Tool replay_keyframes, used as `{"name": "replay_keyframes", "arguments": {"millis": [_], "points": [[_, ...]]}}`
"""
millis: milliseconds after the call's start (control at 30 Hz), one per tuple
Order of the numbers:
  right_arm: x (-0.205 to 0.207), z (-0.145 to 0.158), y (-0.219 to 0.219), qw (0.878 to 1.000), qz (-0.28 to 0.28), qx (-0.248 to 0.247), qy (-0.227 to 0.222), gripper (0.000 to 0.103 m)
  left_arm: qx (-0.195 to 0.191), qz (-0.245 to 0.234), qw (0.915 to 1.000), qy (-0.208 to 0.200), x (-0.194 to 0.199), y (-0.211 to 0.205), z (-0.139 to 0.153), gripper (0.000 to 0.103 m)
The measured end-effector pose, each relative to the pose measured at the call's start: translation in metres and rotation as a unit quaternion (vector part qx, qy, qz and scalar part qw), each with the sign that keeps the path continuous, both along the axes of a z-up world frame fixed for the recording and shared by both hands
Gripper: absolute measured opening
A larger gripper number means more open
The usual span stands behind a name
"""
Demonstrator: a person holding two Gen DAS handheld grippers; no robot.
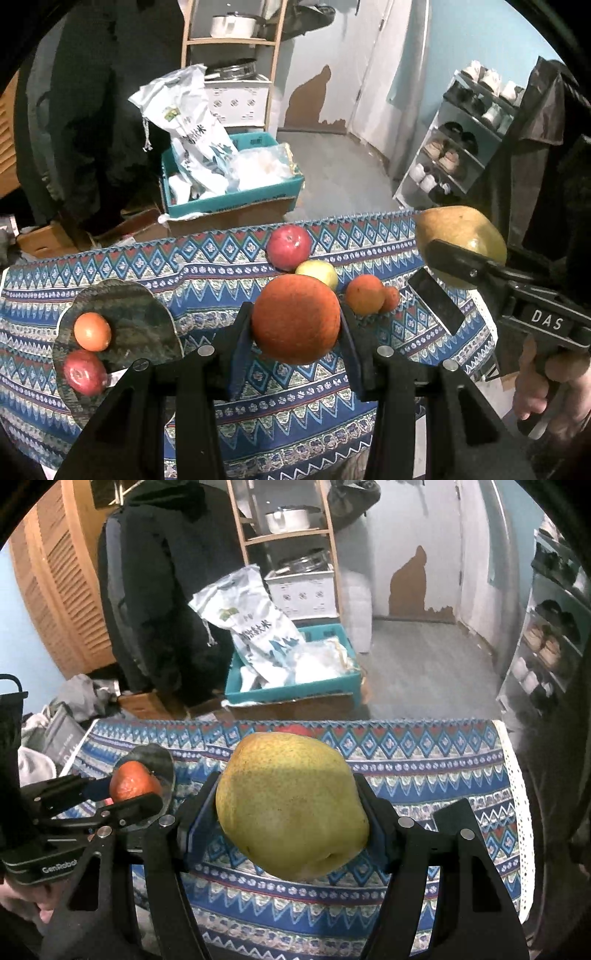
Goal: Organize fruits
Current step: 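Lift the small orange with the left tool while the right tool carries the pear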
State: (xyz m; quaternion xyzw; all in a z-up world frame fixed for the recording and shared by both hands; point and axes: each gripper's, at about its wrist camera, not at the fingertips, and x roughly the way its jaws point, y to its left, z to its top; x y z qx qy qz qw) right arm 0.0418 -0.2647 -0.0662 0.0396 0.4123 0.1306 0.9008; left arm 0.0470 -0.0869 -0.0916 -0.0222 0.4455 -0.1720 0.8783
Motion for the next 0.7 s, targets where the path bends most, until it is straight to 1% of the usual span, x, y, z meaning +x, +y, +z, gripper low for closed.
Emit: {"name": "replay_keyframes", "arguments": {"millis": [167,700], "points": [[0.004,0.005,0.014,1.000,0.012,0.002,-0.002,0.069,-0.006,0.014,0.9999,-0.007,-0.001,0.015,0.006,0.045],[0.032,-0.001,0.085,0.998,0.066,0.008,0.012,0.069,-0.013,0.070,0.9975,0.000,-0.001,0.074,-0.002,0.045]]}}
